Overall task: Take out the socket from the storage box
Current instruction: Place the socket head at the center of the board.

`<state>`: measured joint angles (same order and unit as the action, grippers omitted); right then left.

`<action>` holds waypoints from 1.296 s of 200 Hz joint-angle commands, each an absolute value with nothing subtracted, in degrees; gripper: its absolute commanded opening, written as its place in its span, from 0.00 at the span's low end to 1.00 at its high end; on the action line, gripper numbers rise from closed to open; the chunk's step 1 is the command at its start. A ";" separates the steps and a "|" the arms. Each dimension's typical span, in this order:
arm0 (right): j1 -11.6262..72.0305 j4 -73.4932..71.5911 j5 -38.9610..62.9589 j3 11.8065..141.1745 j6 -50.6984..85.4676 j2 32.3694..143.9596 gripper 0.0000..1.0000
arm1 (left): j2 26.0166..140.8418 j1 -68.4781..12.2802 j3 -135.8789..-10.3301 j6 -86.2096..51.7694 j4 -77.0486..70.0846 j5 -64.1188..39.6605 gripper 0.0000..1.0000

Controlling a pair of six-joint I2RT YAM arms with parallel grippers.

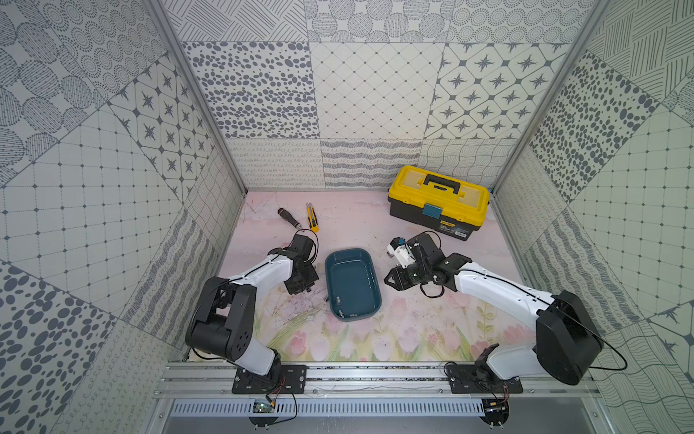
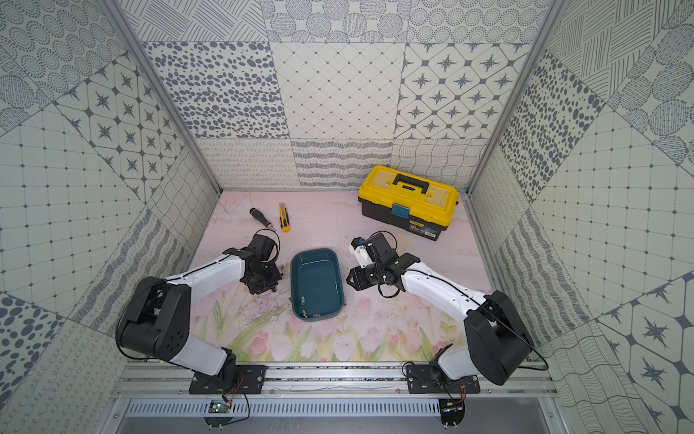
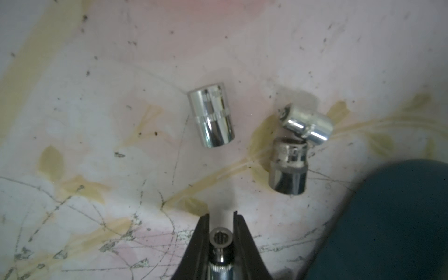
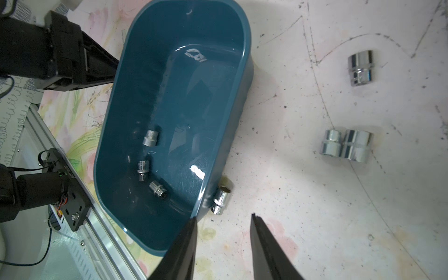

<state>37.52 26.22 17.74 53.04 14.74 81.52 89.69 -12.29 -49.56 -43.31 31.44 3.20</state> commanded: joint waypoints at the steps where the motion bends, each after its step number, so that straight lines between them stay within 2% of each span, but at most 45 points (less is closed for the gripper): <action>1: 38.37 24.07 18.11 54.95 13.67 80.51 0.41 | 91.01 -12.04 -48.48 -43.60 28.28 2.04 0.15; 38: 39.76 23.65 18.12 55.17 12.66 80.61 0.42 | 91.28 -12.00 -48.27 -43.81 27.91 1.74 0.21; 88: 43.55 22.43 16.68 57.97 11.98 82.58 0.42 | 89.63 -12.04 -48.52 -44.03 29.00 1.22 0.41; 173: 51.80 18.35 13.48 67.38 16.14 94.28 0.43 | 85.34 -12.06 -54.05 -41.87 36.37 -4.77 0.52; 259: 54.45 20.33 6.28 70.89 26.08 103.50 0.42 | 86.84 -11.09 -65.10 -39.12 40.62 -6.00 0.55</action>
<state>53.93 20.99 9.56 70.54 21.89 101.47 86.52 -11.84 -61.49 -41.65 36.67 -4.12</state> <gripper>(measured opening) 0.424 0.541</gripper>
